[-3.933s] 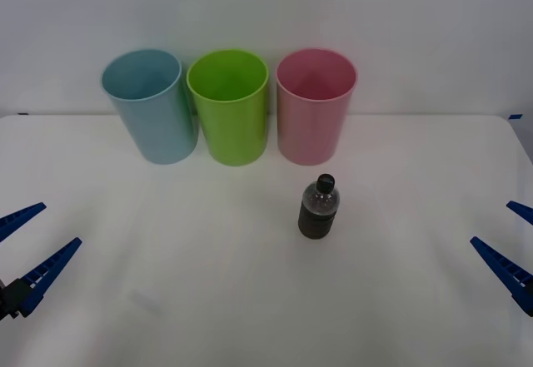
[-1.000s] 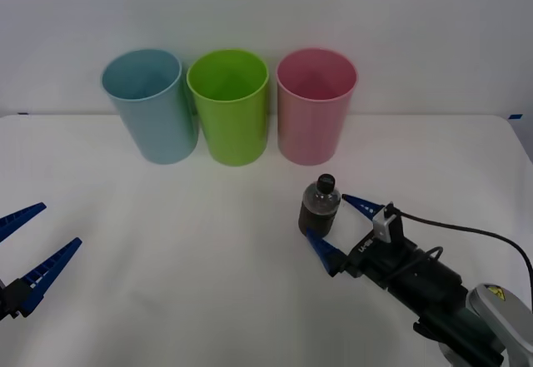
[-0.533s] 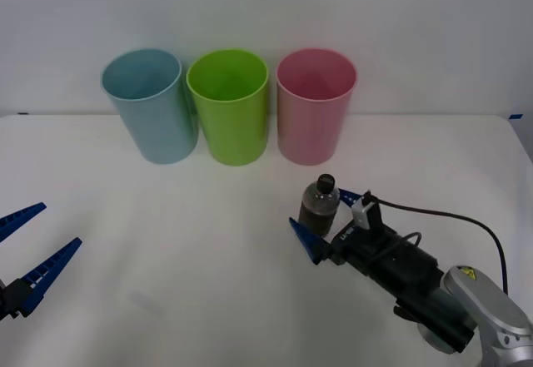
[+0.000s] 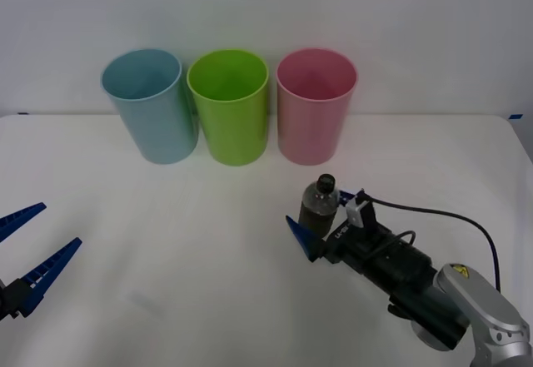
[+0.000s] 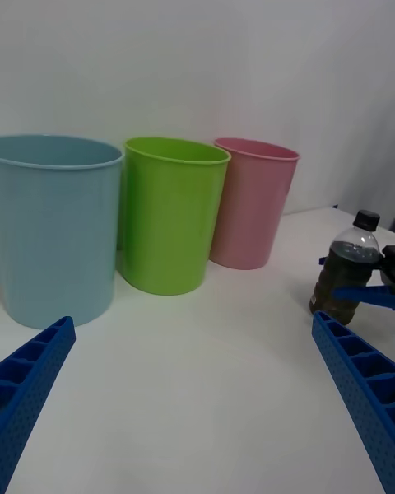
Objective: Grasp the object on the table and drop it into the matching bin: aluminum can to the light blue bin, PET bottle to the pink bin.
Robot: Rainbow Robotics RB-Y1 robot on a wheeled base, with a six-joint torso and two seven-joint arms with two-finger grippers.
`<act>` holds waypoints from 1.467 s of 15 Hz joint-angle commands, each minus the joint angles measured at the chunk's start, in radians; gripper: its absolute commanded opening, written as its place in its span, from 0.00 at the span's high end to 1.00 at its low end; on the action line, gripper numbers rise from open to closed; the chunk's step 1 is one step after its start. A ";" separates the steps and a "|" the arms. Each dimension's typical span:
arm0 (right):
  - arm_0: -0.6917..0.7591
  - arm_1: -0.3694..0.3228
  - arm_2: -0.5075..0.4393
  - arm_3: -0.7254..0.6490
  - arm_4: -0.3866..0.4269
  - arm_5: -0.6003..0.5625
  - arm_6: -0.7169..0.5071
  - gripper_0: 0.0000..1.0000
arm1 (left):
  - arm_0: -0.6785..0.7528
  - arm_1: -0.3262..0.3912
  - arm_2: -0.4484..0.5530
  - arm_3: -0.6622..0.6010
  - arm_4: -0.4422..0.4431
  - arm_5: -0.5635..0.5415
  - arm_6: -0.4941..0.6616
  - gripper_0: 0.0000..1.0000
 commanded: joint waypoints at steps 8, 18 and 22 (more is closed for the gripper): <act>0.001 0.003 -0.008 0.000 -0.003 -0.028 0.010 1.00 | 0.000 0.000 0.000 0.000 0.000 0.000 0.000 0.00; 0.203 -0.115 -0.043 -0.351 -0.041 0.004 -0.087 1.00 | 0.000 0.000 0.000 0.000 0.000 0.000 0.000 0.00; 0.260 -0.174 -0.075 -0.499 -0.030 0.008 -0.218 1.00 | 0.000 0.000 0.000 0.000 0.000 0.000 0.000 0.00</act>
